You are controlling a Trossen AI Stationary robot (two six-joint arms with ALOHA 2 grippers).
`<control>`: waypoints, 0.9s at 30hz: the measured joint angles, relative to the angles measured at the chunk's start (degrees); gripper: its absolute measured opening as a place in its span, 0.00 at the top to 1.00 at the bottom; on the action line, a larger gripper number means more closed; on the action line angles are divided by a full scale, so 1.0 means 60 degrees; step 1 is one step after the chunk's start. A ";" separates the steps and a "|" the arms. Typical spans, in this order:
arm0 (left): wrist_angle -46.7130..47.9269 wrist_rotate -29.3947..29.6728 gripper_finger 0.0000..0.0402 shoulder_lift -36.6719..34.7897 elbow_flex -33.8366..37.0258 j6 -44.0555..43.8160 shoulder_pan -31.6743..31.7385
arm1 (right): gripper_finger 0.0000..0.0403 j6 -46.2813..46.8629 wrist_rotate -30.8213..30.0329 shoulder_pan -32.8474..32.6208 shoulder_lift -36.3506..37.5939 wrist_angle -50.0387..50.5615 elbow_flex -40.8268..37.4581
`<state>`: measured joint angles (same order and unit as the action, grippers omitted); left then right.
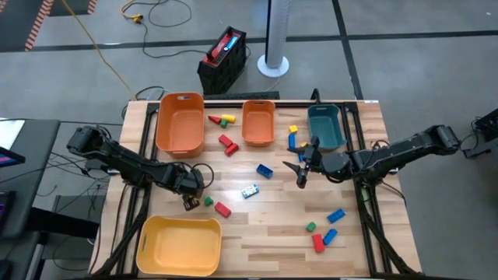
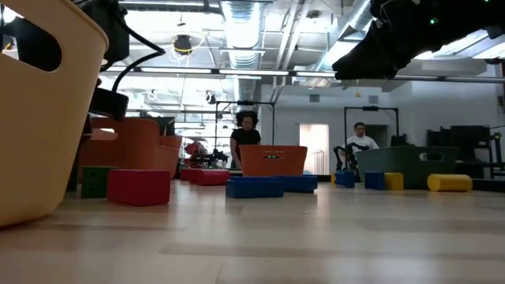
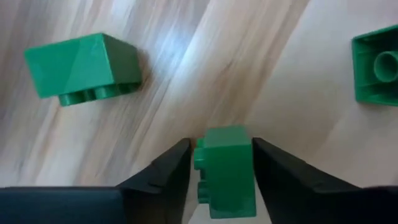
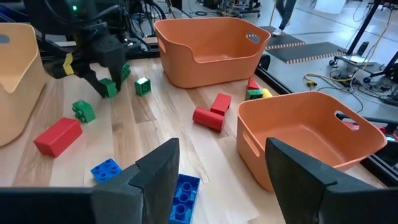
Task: Sort blocks
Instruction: Put the green game piece into the left orange bin
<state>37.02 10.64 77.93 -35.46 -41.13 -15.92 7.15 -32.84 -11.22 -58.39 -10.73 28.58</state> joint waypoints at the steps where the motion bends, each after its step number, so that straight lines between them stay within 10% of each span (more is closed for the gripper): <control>1: -0.0044 -0.0016 0.64 0.0000 0.0000 0.0088 -0.0004 | 0.38 -0.0028 0.0000 0.0007 0.0000 -0.0045 0.0000; 5: -0.0247 0.0003 0.79 0.0000 0.0000 0.0377 0.0000 | 0.38 -0.0106 0.0004 0.0106 0.0000 -0.0099 0.0000; 27: 0.0006 0.1713 0.80 -0.1864 -0.1311 0.2795 -0.0033 | 0.38 0.0787 0.0011 0.0255 0.0000 -0.0083 0.0000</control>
<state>37.05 20.92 66.75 -43.33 -24.36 -16.12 11.87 -32.77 -9.69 -58.39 -11.22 28.58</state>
